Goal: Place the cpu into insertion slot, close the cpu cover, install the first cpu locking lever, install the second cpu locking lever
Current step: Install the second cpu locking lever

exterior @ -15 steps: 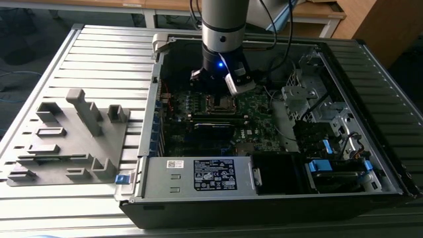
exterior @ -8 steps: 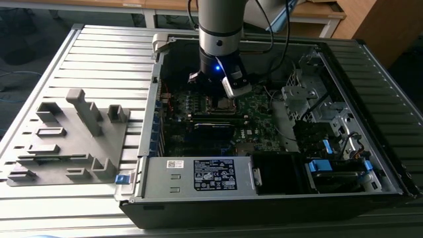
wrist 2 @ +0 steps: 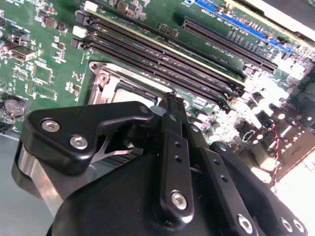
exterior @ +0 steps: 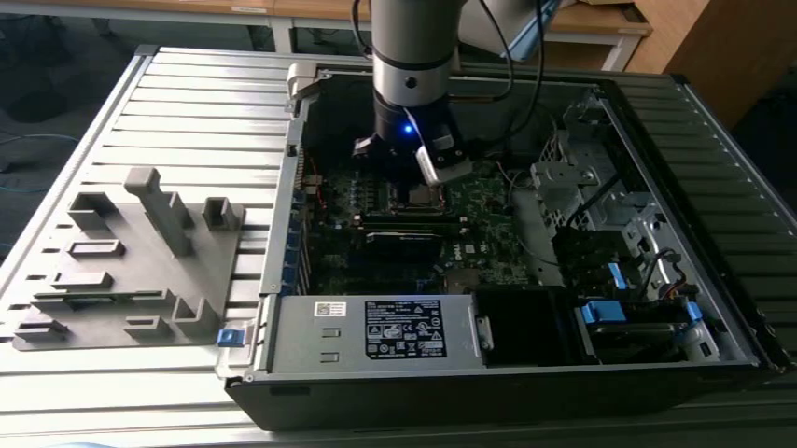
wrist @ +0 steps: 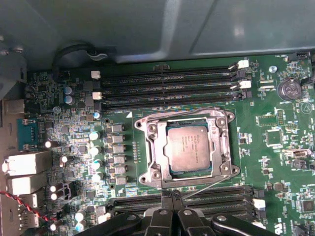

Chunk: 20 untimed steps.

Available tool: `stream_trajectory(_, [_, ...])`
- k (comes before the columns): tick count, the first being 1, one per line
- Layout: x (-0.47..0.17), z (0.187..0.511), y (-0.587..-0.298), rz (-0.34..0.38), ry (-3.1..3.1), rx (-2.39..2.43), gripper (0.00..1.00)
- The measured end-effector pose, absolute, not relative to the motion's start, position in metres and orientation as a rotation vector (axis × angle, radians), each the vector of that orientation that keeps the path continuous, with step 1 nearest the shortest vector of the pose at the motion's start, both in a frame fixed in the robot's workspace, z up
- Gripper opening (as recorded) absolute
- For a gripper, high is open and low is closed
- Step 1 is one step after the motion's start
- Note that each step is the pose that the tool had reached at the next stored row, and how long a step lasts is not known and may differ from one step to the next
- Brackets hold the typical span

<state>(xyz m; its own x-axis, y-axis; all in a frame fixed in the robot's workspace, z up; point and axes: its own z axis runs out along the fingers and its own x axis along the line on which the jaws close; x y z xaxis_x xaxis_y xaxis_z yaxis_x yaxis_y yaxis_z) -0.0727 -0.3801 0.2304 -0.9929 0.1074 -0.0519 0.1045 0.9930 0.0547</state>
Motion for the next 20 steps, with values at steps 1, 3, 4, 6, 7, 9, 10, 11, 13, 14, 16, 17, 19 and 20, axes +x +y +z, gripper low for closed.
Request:
stream_trajectory(1, [-0.073,0.230,-0.380,0.080,3.081,0.164,0.11])
stream_trajectory(3, [-0.074,0.230,-0.380,0.080,3.081,0.164,0.11])
stream_trajectory(4, [-0.075,0.230,-0.380,0.080,3.081,0.164,0.11])
stream_trajectory(6, [-0.077,0.229,-0.380,0.080,3.081,0.164,0.11])
stream_trajectory(7, [-0.077,0.228,-0.380,0.080,3.081,0.164,0.11])
stream_trajectory(9, [-0.079,0.227,-0.380,0.080,3.080,0.164,0.11])
stream_trajectory(10, [-0.079,0.225,-0.380,0.080,3.081,0.164,0.11])
stream_trajectory(11, [-0.080,0.224,-0.380,0.080,3.081,0.164,0.11])
stream_trajectory(13, [-0.080,0.220,-0.380,0.080,3.081,0.164,0.11])
stream_trajectory(14, [-0.081,0.219,-0.380,0.080,3.081,0.164,0.11])
stream_trajectory(16, [-0.081,0.217,-0.380,0.080,3.080,0.164,0.11])
stream_trajectory(17, [-0.082,0.216,-0.380,0.080,3.080,0.164,0.11])
stream_trajectory(19, [-0.082,0.215,-0.380,0.080,3.081,0.164,0.11])
stream_trajectory(20, [-0.083,0.214,-0.380,0.080,3.080,0.164,0.11])
